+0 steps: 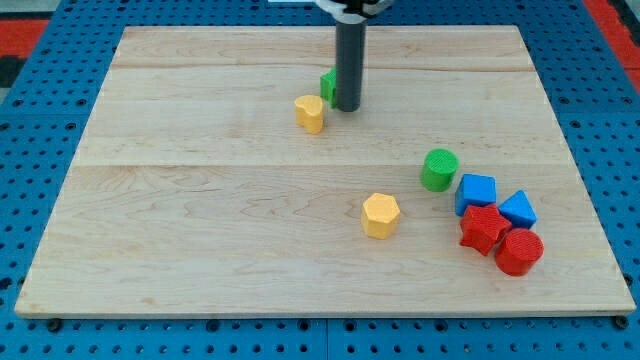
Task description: Point your arm towards the red circle
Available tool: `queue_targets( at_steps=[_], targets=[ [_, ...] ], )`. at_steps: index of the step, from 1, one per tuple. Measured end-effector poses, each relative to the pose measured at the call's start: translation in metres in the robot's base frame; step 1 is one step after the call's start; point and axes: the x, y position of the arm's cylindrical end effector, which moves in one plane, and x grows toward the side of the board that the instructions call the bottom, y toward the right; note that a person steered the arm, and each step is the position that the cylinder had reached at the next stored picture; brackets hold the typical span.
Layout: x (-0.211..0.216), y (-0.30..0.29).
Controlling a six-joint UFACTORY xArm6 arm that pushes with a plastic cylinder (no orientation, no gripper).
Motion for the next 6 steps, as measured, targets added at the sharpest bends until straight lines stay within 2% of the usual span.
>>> queue_targets(
  at_steps=[1,3,4,5,6],
  targets=[
    [0.007,0.085],
    [0.126,0.195],
    [0.202,0.213],
    [0.241,0.188],
    [0.228,0.167]
  ],
)
